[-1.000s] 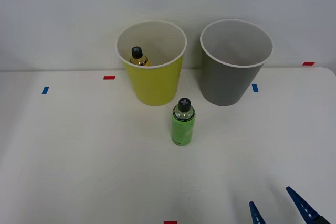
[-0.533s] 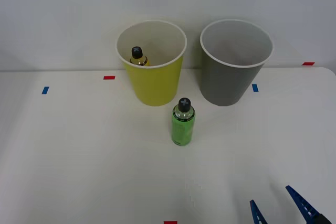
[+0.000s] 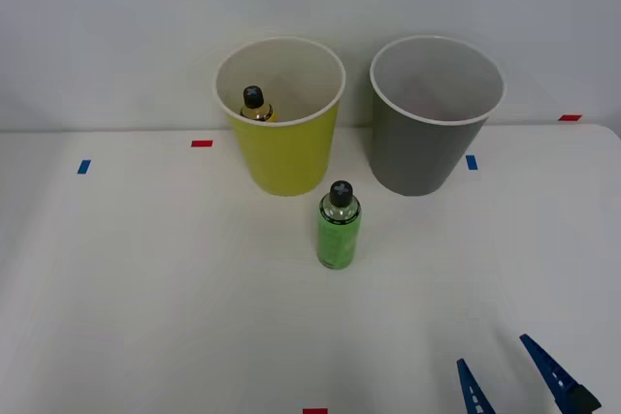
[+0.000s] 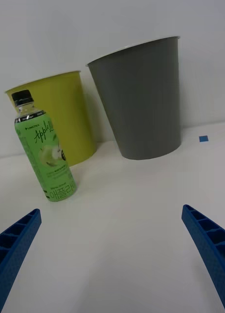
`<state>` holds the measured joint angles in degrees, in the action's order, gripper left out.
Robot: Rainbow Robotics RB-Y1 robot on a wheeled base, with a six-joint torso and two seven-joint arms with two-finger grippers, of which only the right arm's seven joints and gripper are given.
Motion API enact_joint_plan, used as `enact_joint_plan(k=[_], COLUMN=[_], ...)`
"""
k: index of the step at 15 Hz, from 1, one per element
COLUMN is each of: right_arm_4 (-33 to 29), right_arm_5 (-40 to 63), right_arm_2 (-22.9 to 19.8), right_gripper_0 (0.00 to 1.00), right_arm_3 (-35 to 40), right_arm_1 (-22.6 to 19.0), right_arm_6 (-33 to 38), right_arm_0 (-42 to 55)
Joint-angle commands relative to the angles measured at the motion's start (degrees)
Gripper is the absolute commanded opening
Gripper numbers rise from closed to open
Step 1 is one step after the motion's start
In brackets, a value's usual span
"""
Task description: Put cans in the gray bin, plastic bottles in the light green bin
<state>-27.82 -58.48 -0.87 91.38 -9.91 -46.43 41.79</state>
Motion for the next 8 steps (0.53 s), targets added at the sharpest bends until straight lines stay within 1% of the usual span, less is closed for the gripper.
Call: enact_joint_plan(k=[1,3,5,8], right_arm_4=[0.05,1.81,4.18,4.53], right_arm_5=[-0.76,-0.76,-1.20,-1.20], right_arm_2=[-0.89,-0.98,-1.07,-1.60], right_gripper_0=[1.00,1.00,1.00,1.00], right_arm_3=[0.29,0.29,0.29,0.29], right_arm_1=[1.91,2.97,3.05,2.79], right_arm_6=[-7.10,-9.38,-9.56,-9.64], right_arm_0=[0.75,1.63,1.98,1.89])
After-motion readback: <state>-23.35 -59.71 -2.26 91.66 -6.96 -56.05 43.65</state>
